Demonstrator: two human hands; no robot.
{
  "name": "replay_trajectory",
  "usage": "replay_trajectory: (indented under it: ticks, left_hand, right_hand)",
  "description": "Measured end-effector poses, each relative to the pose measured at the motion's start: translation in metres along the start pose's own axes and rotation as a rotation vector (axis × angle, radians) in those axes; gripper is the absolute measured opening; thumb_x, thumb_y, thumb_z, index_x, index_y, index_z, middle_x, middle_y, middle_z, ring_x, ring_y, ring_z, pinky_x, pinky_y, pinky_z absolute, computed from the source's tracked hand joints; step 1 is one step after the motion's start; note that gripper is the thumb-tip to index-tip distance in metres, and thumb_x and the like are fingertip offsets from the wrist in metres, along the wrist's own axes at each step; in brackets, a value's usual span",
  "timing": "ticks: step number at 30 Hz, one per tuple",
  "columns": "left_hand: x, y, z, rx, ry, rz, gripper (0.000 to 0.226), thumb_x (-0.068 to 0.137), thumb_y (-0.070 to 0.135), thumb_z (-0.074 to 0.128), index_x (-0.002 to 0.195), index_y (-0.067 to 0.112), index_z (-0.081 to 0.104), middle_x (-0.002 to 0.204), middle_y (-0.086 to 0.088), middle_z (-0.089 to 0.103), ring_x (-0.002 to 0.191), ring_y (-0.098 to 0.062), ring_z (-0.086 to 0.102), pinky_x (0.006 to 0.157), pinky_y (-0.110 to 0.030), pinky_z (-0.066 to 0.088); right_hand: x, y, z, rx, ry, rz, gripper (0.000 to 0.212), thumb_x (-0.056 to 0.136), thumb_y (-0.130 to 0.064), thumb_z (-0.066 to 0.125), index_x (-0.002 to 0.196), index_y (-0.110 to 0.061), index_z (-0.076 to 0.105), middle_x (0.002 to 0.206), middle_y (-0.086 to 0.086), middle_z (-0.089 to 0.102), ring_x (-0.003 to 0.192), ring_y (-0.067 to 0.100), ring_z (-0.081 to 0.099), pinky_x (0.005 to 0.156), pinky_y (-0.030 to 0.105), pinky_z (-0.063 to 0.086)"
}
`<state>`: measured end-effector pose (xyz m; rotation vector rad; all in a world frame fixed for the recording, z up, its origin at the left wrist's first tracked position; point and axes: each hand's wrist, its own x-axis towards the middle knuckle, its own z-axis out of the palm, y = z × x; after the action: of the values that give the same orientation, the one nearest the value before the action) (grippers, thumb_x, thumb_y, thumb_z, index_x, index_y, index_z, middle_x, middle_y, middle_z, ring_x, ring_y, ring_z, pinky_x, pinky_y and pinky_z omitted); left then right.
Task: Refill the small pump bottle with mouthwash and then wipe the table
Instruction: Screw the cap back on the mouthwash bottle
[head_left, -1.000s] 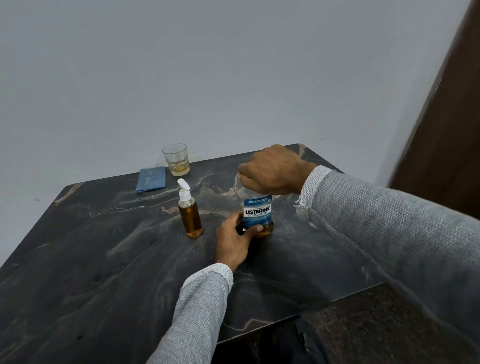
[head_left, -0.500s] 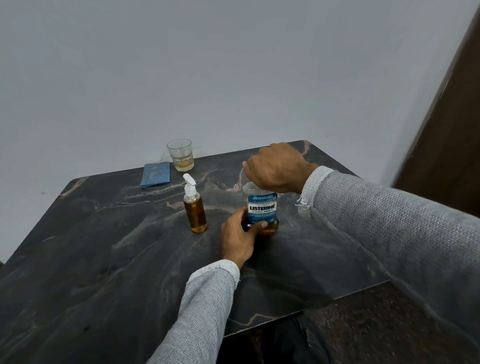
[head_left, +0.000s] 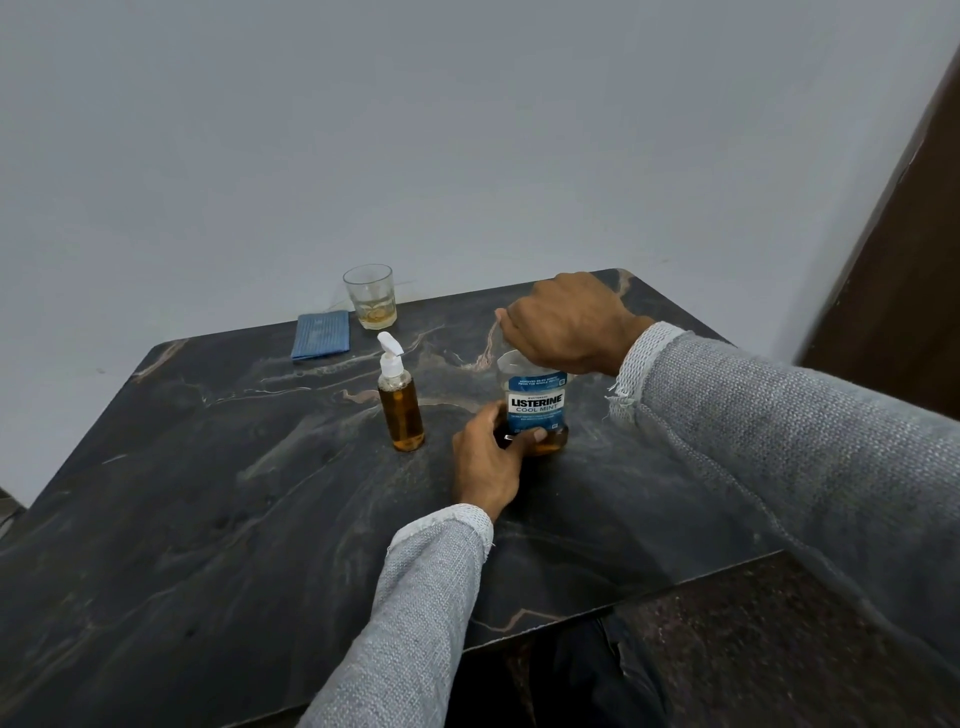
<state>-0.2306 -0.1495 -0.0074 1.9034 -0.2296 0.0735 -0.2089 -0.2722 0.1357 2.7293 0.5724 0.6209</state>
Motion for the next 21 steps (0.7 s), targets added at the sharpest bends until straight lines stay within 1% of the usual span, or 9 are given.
replay_trajectory:
  ticks: [2, 5, 8, 9, 12, 14, 16, 19, 21]
  left_hand:
    - [0.001, -0.001, 0.001, 0.000, -0.001, 0.000, 0.054, 0.080, 0.023, 0.076, 0.130, 0.016, 0.056, 0.131, -0.002, 0.062, 0.124, -0.017, 0.055, 0.105, -0.033, 0.044]
    - [0.002, -0.002, -0.001, -0.007, -0.012, -0.008, 0.055, 0.080, 0.023, 0.077, 0.130, 0.017, 0.056, 0.132, -0.001, 0.062, 0.124, -0.016, 0.055, 0.104, -0.032, 0.043]
    - [0.003, -0.003, -0.003, -0.044, -0.046, -0.018, 0.055, 0.078, 0.021, 0.078, 0.129, 0.018, 0.056, 0.131, -0.001, 0.062, 0.124, -0.015, 0.055, 0.105, -0.034, 0.043]
    - [0.003, -0.003, -0.004, -0.055, -0.054, -0.016, 0.054, 0.078, 0.021, 0.078, 0.128, 0.018, 0.057, 0.130, -0.001, 0.062, 0.123, -0.015, 0.055, 0.104, -0.033, 0.043]
    - [0.002, -0.004, -0.005, -0.082, -0.079, -0.015, 0.052, 0.078, 0.021, 0.078, 0.126, 0.020, 0.056, 0.129, 0.000, 0.062, 0.121, -0.013, 0.055, 0.099, -0.027, 0.041]
    - [0.002, -0.005, -0.006, -0.081, -0.096, -0.019, 0.053, 0.078, 0.022, 0.077, 0.127, 0.021, 0.056, 0.130, 0.002, 0.061, 0.121, -0.012, 0.053, 0.099, -0.028, 0.040]
    - [0.002, -0.007, -0.008, -0.090, -0.116, -0.021, 0.052, 0.080, 0.022, 0.076, 0.128, 0.021, 0.055, 0.129, 0.005, 0.060, 0.118, -0.009, 0.053, 0.098, -0.027, 0.040]
    - [0.003, -0.009, -0.013, -0.180, -0.135, -0.052, 0.043, 0.086, 0.010, 0.066, 0.124, 0.026, 0.054, 0.125, 0.007, 0.058, 0.118, -0.009, 0.051, 0.097, -0.025, 0.040]
    - [0.003, -0.009, -0.014, -0.231, -0.138, -0.061, 0.044, 0.086, 0.003, 0.059, 0.118, 0.031, 0.053, 0.121, 0.010, 0.057, 0.117, -0.009, 0.052, 0.096, -0.023, 0.041]
  right_hand:
    - [-0.001, -0.002, -0.001, 0.009, -0.005, 0.019, 0.053, 0.104, -0.037, 0.023, 0.057, -0.016, 0.035, 0.051, -0.002, 0.034, 0.046, 0.012, 0.035, 0.056, 0.031, 0.035]
    - [-0.002, -0.003, -0.001, 0.022, 0.004, 0.044, 0.053, 0.104, -0.037, 0.023, 0.056, -0.017, 0.034, 0.051, -0.002, 0.035, 0.046, 0.013, 0.036, 0.055, 0.030, 0.034]
    - [-0.004, -0.002, 0.003, 0.058, 0.034, 0.086, 0.056, 0.103, -0.041, 0.023, 0.058, -0.015, 0.045, 0.052, -0.001, 0.041, 0.047, 0.012, 0.040, 0.054, 0.030, 0.036]
    - [-0.004, -0.002, 0.004, 0.068, 0.041, 0.098, 0.058, 0.102, -0.044, 0.022, 0.061, -0.014, 0.050, 0.053, -0.001, 0.044, 0.047, 0.012, 0.041, 0.053, 0.029, 0.035]
    - [-0.009, -0.001, 0.007, 0.101, 0.048, 0.140, 0.064, 0.096, -0.062, 0.022, 0.079, -0.013, 0.059, 0.059, -0.002, 0.051, 0.052, 0.013, 0.047, 0.049, 0.026, 0.028]
    - [-0.017, 0.002, 0.010, 0.191, 0.074, 0.188, 0.070, 0.089, -0.074, 0.020, 0.095, -0.015, 0.058, 0.068, -0.003, 0.057, 0.060, 0.015, 0.053, 0.053, 0.027, 0.033]
    - [-0.029, 0.005, 0.014, 0.316, 0.138, 0.254, 0.076, 0.084, -0.080, 0.018, 0.103, -0.017, 0.057, 0.075, -0.005, 0.060, 0.066, 0.014, 0.056, 0.058, 0.029, 0.038]
    - [-0.047, 0.006, 0.023, 0.555, 0.248, 0.364, 0.069, 0.085, -0.079, 0.021, 0.105, -0.022, 0.055, 0.076, -0.009, 0.059, 0.068, 0.007, 0.055, 0.057, 0.028, 0.041]
    - [-0.059, 0.005, 0.033, 0.746, 0.243, 0.409, 0.063, 0.087, -0.077, 0.028, 0.113, -0.025, 0.052, 0.086, -0.007, 0.060, 0.076, 0.007, 0.057, 0.063, 0.030, 0.047]
